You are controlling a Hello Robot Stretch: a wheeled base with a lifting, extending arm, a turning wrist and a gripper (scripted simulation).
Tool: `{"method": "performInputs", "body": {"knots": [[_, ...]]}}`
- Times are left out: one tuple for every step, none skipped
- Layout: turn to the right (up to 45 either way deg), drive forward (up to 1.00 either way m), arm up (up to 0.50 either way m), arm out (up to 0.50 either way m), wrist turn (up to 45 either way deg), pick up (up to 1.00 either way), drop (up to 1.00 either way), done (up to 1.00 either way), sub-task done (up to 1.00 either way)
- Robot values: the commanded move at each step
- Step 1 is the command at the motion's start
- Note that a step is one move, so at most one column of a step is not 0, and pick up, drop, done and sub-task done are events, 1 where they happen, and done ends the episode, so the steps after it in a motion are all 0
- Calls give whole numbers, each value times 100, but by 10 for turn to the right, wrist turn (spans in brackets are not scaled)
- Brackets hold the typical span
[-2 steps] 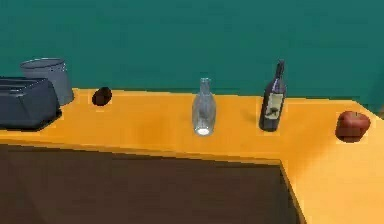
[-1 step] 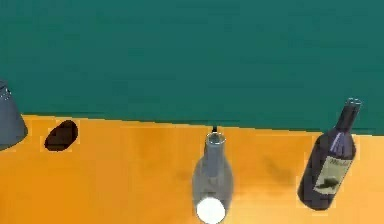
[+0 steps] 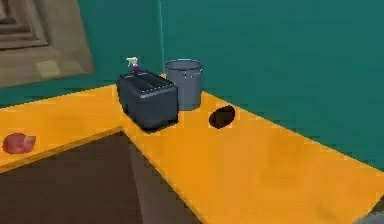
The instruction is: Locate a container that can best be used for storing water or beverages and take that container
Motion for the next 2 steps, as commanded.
{"method": "performInputs", "body": {"knots": [[-300, 0, 0, 0, 0, 0, 0, 0, 0], [0, 0, 50, 0, 0, 0, 0, 0, 0]]}}
